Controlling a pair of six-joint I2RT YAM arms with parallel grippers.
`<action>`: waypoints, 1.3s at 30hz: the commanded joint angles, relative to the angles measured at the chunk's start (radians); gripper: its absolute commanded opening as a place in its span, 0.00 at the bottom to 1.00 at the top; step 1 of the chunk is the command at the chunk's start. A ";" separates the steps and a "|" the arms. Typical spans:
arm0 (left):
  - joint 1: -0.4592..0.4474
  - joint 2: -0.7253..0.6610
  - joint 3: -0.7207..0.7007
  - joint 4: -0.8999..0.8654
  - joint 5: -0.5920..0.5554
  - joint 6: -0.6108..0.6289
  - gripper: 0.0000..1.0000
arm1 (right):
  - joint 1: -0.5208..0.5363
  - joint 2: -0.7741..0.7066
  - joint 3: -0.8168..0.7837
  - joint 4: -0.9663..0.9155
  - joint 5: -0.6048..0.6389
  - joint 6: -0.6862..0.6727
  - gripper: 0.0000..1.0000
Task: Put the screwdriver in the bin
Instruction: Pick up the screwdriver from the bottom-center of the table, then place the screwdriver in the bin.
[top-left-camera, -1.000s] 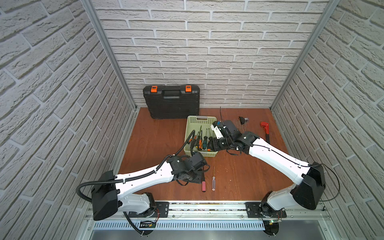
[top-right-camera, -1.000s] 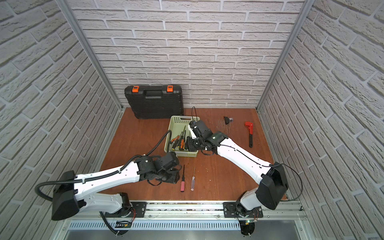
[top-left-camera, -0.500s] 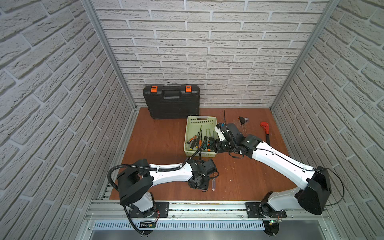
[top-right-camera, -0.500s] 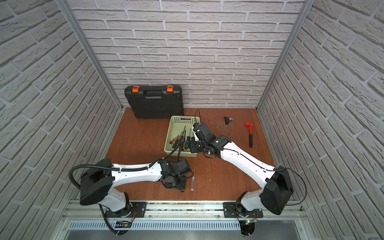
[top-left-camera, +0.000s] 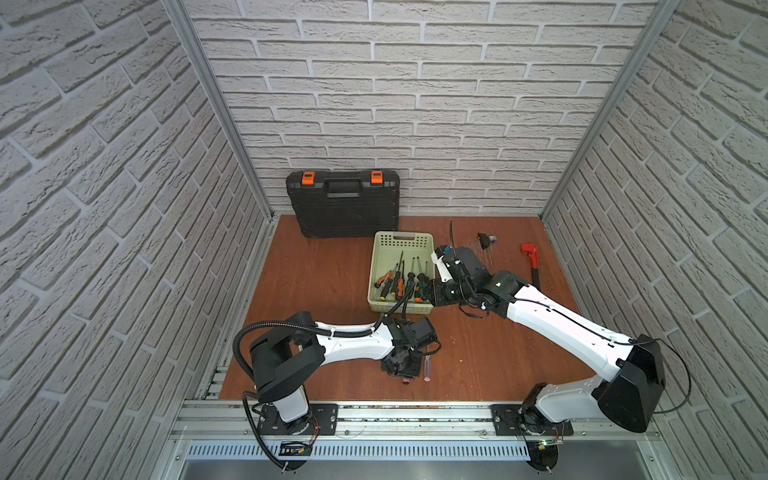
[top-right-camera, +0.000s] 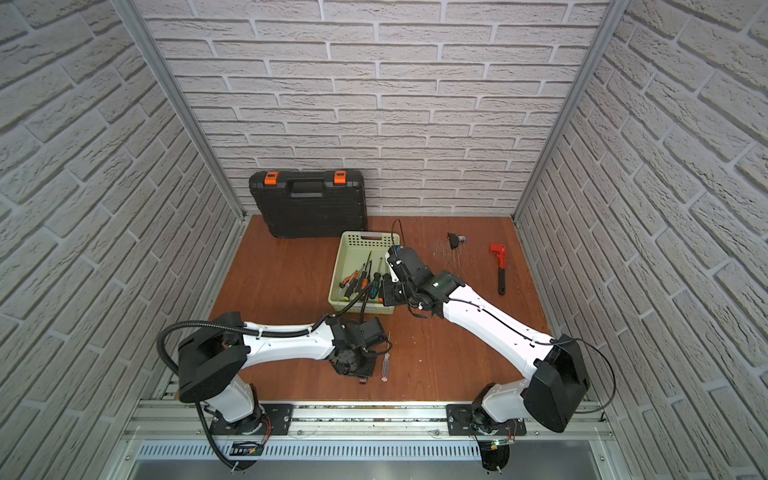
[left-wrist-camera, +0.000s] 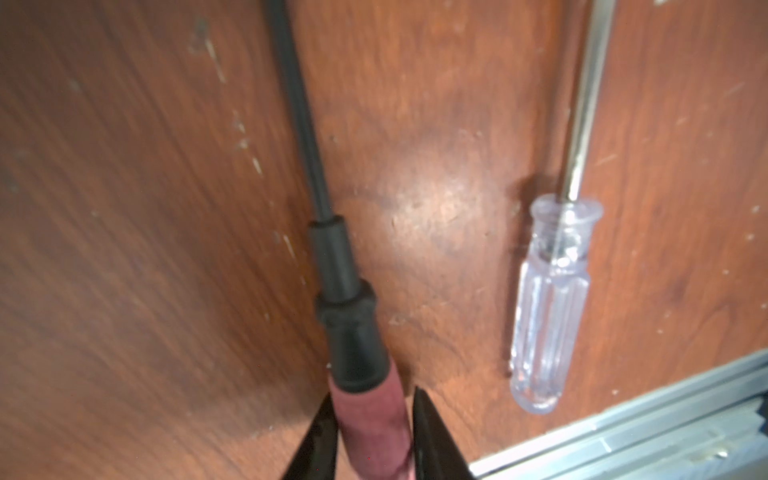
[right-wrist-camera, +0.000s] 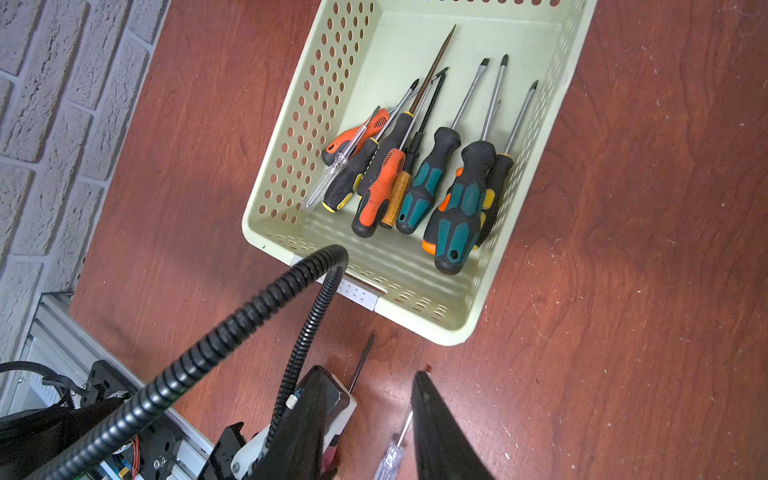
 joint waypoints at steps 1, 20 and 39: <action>0.003 0.021 0.020 -0.031 0.005 0.009 0.19 | 0.006 -0.019 -0.020 0.032 0.003 0.003 0.37; 0.076 -0.420 0.282 -0.534 -0.188 0.154 0.09 | 0.005 -0.031 0.008 0.037 0.059 -0.019 0.36; 0.427 0.174 0.682 -0.156 -0.005 0.449 0.10 | 0.003 -0.135 -0.055 0.011 0.067 0.022 0.36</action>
